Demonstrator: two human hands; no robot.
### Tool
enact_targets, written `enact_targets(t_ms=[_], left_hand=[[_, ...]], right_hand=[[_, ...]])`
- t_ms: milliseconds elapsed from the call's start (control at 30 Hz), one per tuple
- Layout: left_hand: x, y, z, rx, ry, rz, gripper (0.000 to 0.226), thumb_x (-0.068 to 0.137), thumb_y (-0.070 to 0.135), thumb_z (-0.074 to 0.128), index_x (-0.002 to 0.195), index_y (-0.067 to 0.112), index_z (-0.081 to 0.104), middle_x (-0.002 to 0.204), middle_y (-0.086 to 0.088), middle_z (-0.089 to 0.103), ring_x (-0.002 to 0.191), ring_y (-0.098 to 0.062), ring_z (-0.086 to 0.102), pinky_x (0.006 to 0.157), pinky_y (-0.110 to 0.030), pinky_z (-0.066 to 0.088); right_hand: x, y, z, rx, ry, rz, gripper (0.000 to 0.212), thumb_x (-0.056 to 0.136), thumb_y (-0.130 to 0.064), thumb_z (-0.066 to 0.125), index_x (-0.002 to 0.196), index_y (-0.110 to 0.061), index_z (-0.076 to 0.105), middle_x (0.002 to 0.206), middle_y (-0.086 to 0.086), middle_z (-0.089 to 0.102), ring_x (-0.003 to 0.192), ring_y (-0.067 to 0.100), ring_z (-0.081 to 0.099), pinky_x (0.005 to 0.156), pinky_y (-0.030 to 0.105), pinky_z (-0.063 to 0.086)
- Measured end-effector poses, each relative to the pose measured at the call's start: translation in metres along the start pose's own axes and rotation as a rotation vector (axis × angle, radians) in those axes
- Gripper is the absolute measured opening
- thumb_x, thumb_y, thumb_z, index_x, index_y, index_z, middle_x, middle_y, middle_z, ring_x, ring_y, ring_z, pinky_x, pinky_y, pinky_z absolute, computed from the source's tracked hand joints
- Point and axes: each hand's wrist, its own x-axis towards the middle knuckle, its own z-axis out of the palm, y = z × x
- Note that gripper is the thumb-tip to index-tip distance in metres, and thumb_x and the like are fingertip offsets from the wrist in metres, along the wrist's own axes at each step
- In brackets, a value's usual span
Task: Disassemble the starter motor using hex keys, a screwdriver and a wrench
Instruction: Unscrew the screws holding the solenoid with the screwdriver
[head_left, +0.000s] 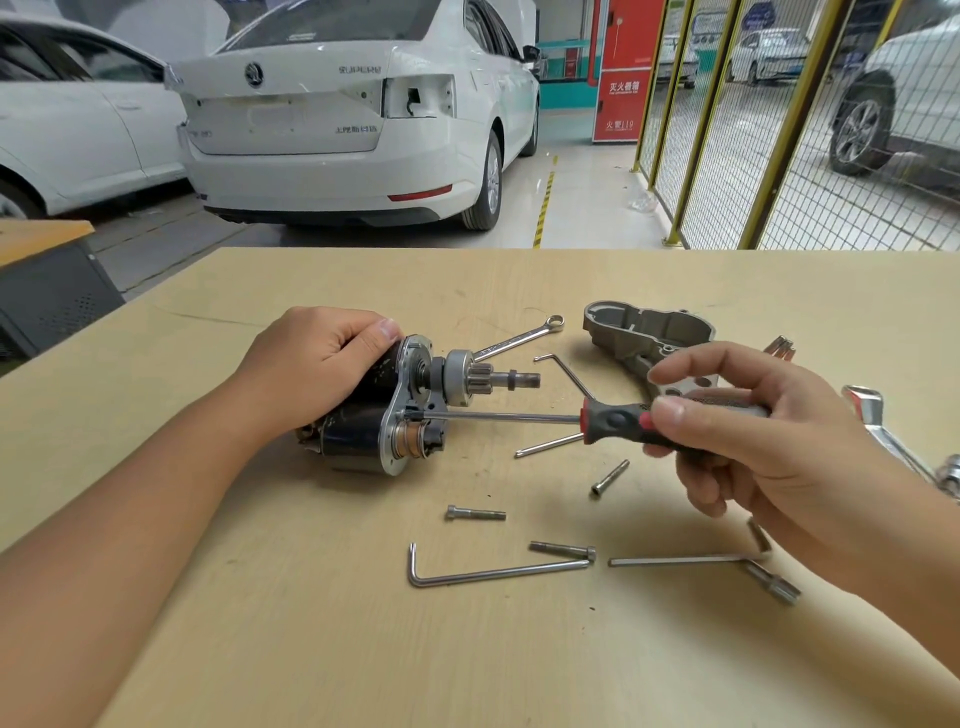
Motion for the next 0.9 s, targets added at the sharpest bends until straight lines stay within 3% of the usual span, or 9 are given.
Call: enact_targets(t_ms=[133, 267, 333, 467, 567, 633, 733, 800, 900], left_hand=[[0.0009, -0.0011, 0.0000, -0.006, -0.002, 0.004, 0.053, 0.095, 0.065, 0.032, 0.099, 0.036, 0.076, 0.086, 0.011, 0.075, 0.092, -0.023, 0.067, 0.084, -0.051, 0.054], [0.0011, -0.0013, 0.0001, 0.000, 0.004, 0.007, 0.050, 0.097, 0.063, 0.033, 0.095, 0.036, 0.075, 0.082, 0.011, 0.074, 0.088, -0.022, 0.066, 0.083, -0.051, 0.054], [0.0006, -0.0006, 0.0001, 0.001, -0.002, 0.009, 0.052, 0.096, 0.064, 0.032, 0.095, 0.034, 0.075, 0.082, 0.010, 0.074, 0.088, -0.022, 0.066, 0.082, -0.051, 0.054], [0.0000, 0.0007, -0.0009, -0.009, -0.012, 0.017, 0.060, 0.095, 0.065, 0.030, 0.096, 0.028, 0.076, 0.083, 0.004, 0.074, 0.089, -0.025, 0.066, 0.083, -0.053, 0.054], [0.0000, 0.0014, -0.0009, -0.009, -0.016, 0.015, 0.060, 0.094, 0.066, 0.029, 0.097, 0.029, 0.077, 0.084, 0.005, 0.075, 0.090, -0.025, 0.067, 0.083, -0.053, 0.054], [-0.0001, 0.0016, -0.0009, -0.012, -0.015, 0.016, 0.058, 0.095, 0.065, 0.030, 0.097, 0.031, 0.077, 0.085, 0.007, 0.076, 0.091, -0.024, 0.067, 0.084, -0.053, 0.054], [0.0000, 0.0009, -0.0011, -0.008, -0.010, 0.015, 0.054, 0.097, 0.062, 0.032, 0.098, 0.032, 0.077, 0.086, 0.008, 0.076, 0.091, -0.024, 0.067, 0.085, -0.052, 0.054], [0.0000, 0.0008, -0.0013, -0.003, -0.014, 0.010, 0.056, 0.096, 0.064, 0.031, 0.097, 0.031, 0.077, 0.085, 0.007, 0.075, 0.091, -0.025, 0.067, 0.085, -0.052, 0.054], [0.0000, 0.0012, -0.0013, -0.005, -0.019, 0.010, 0.058, 0.095, 0.065, 0.031, 0.098, 0.030, 0.077, 0.087, 0.006, 0.076, 0.093, -0.025, 0.067, 0.086, -0.052, 0.054]], right_hand=[[-0.0011, 0.0023, -0.0028, 0.052, -0.013, 0.013, 0.049, 0.054, -0.014, 0.095, 0.098, -0.019, 0.073, 0.068, 0.012, 0.058, 0.048, 0.021, 0.047, 0.042, 0.029, 0.040], [-0.0010, -0.0028, 0.0025, 0.001, 0.009, 0.068, 0.042, 0.070, -0.056, 0.075, 0.097, -0.024, 0.072, 0.077, 0.021, 0.072, 0.044, 0.028, 0.051, 0.039, 0.028, 0.040], [-0.0004, -0.0044, 0.0020, -0.020, 0.035, 0.074, 0.047, 0.069, -0.063, 0.067, 0.097, -0.025, 0.073, 0.071, 0.025, 0.069, 0.043, 0.030, 0.051, 0.038, 0.030, 0.040], [0.0012, -0.0022, -0.0004, 0.038, -0.008, 0.016, 0.038, 0.067, -0.036, 0.080, 0.100, -0.020, 0.072, 0.071, 0.021, 0.065, 0.044, 0.026, 0.044, 0.041, 0.030, 0.039], [0.0015, 0.0033, -0.0038, 0.089, -0.013, 0.013, 0.051, 0.054, -0.011, 0.086, 0.103, -0.019, 0.072, 0.069, 0.014, 0.058, 0.045, 0.022, 0.042, 0.043, 0.031, 0.039], [0.0003, 0.0041, -0.0020, 0.068, -0.017, 0.013, 0.051, 0.056, -0.013, 0.086, 0.104, -0.021, 0.073, 0.067, 0.013, 0.061, 0.045, 0.023, 0.045, 0.043, 0.030, 0.041], [-0.0007, -0.0003, 0.0021, -0.006, 0.004, 0.024, 0.037, 0.068, -0.042, 0.079, 0.100, -0.025, 0.072, 0.075, 0.018, 0.073, 0.044, 0.028, 0.052, 0.039, 0.030, 0.042], [-0.0009, -0.0021, 0.0015, -0.039, 0.029, 0.016, 0.040, 0.070, -0.053, 0.073, 0.098, -0.024, 0.071, 0.074, 0.023, 0.071, 0.045, 0.031, 0.053, 0.039, 0.031, 0.042], [-0.0011, -0.0023, -0.0005, -0.001, 0.006, -0.011, 0.039, 0.066, -0.036, 0.080, 0.102, -0.023, 0.072, 0.075, 0.021, 0.069, 0.045, 0.028, 0.048, 0.041, 0.031, 0.042]])
